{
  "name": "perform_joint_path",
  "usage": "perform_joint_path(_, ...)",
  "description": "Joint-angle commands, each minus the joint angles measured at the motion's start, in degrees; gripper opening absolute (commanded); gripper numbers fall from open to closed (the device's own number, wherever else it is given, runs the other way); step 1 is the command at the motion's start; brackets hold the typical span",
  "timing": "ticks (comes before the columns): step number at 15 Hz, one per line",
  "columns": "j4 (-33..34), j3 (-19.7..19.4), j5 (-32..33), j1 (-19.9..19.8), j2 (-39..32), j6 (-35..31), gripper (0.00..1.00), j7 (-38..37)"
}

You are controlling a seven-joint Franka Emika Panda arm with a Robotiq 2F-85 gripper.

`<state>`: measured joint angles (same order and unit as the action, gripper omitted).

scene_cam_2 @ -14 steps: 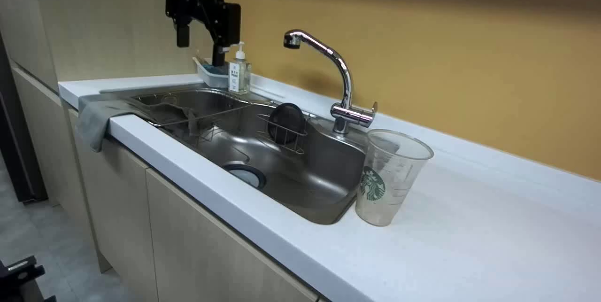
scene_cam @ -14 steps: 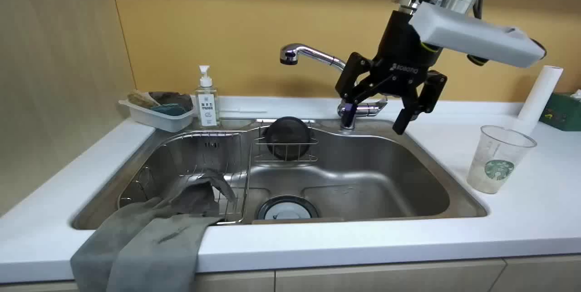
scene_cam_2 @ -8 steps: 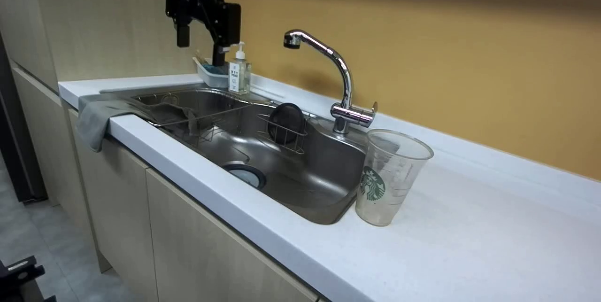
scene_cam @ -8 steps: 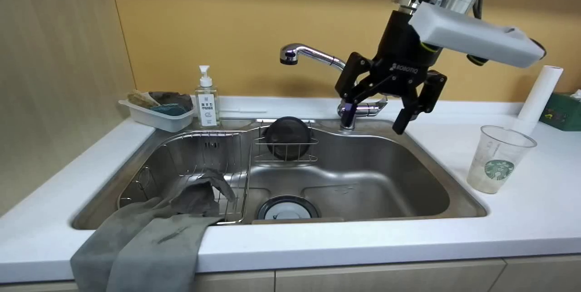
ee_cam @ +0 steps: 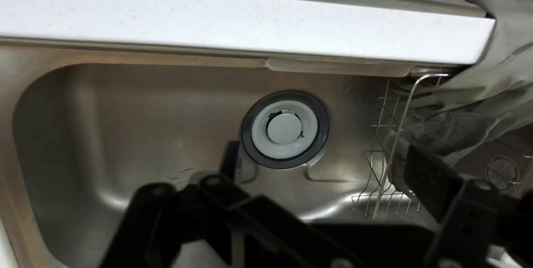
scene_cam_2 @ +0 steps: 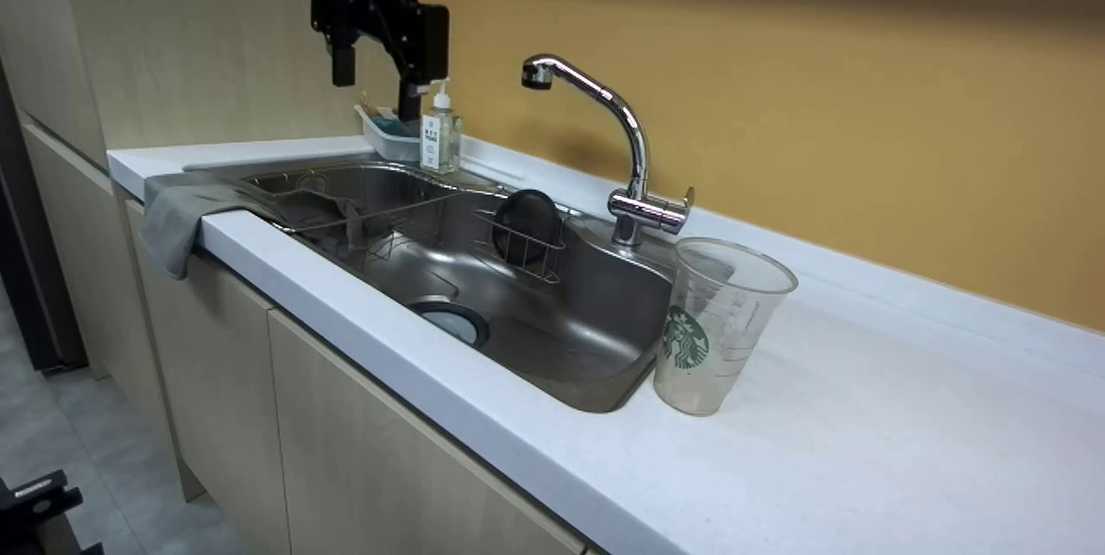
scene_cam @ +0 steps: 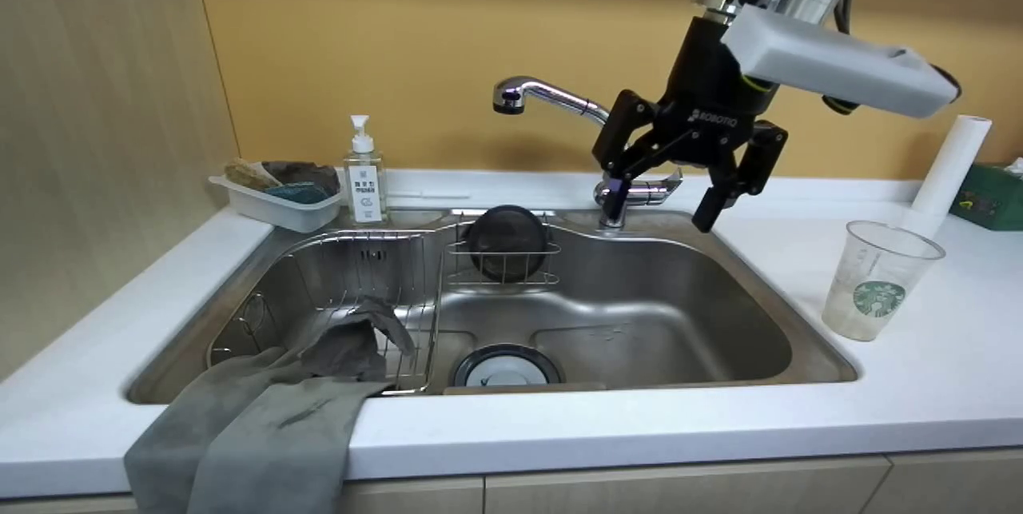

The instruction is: Put the cup in the sink

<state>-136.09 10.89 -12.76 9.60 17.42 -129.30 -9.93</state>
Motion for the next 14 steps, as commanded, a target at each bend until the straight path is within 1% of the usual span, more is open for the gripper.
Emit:
perform_joint_path(1,-0.4,-1.1,5.8,-2.8,1.8,-2.0,1.00,-0.5)
perform_joint_path(5,0.9,-3.6,15.0,-7.6,4.2,0.5,1.00,0.2)
perform_joint_path(8,2.8,-5.9,19.5,-10.6,6.0,4.4,1.00,1.9)
perform_joint_path(10,4.7,-7.6,20.0,-11.5,6.4,8.8,1.00,3.9)
perform_joint_path(11,2.3,-7.0,18.9,-10.7,6.1,5.0,1.00,3.1)
perform_joint_path(14,2.4,-7.5,18.8,-10.9,6.3,5.4,1.00,4.0)
